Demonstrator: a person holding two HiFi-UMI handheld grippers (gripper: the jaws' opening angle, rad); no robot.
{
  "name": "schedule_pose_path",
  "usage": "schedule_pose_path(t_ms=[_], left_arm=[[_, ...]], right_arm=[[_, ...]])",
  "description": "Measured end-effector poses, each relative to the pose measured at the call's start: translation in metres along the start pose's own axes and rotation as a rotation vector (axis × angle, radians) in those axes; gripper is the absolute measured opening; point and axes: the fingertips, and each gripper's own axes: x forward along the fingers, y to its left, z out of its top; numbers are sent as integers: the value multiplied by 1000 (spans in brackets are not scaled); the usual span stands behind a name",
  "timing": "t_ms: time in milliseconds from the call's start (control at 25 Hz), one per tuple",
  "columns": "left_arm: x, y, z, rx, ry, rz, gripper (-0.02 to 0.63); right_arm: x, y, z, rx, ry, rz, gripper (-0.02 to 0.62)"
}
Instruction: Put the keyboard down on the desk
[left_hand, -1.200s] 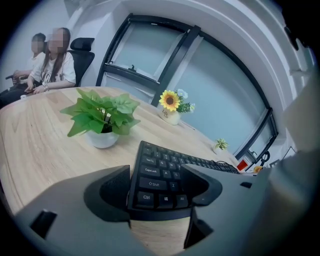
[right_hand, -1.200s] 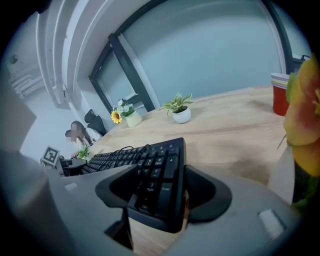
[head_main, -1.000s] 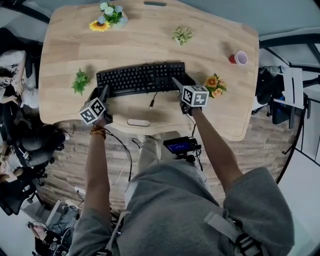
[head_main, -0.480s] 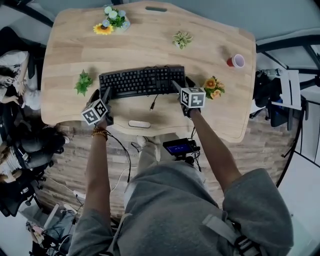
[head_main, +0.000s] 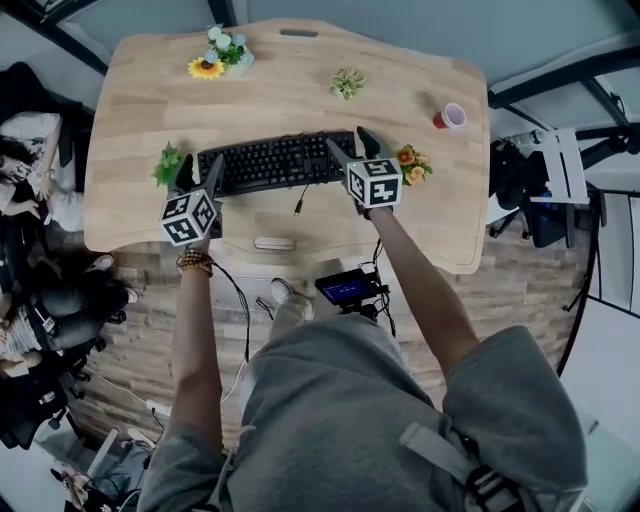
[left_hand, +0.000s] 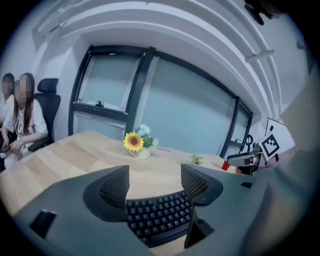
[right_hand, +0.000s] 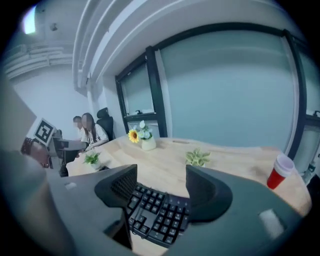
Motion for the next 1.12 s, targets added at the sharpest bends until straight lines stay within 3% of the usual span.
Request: schedule_pose_path(t_ms=[280,520,840,1120], left_arm=[[-52,-57,98,168,-226,-49,308],[-115,-104,149,282,-380,-70,308],[-193,-158,167,344,-535,-117,294],[-245,-191,152,382,-615,-144,194]], right_arm=[[-54,59,95,-142,-224,39,302],[-120,116,149,-216,-397,54,302],[-216,179,176,-287,-579,21,301],[-261,221,152,-313,-627,15,279]])
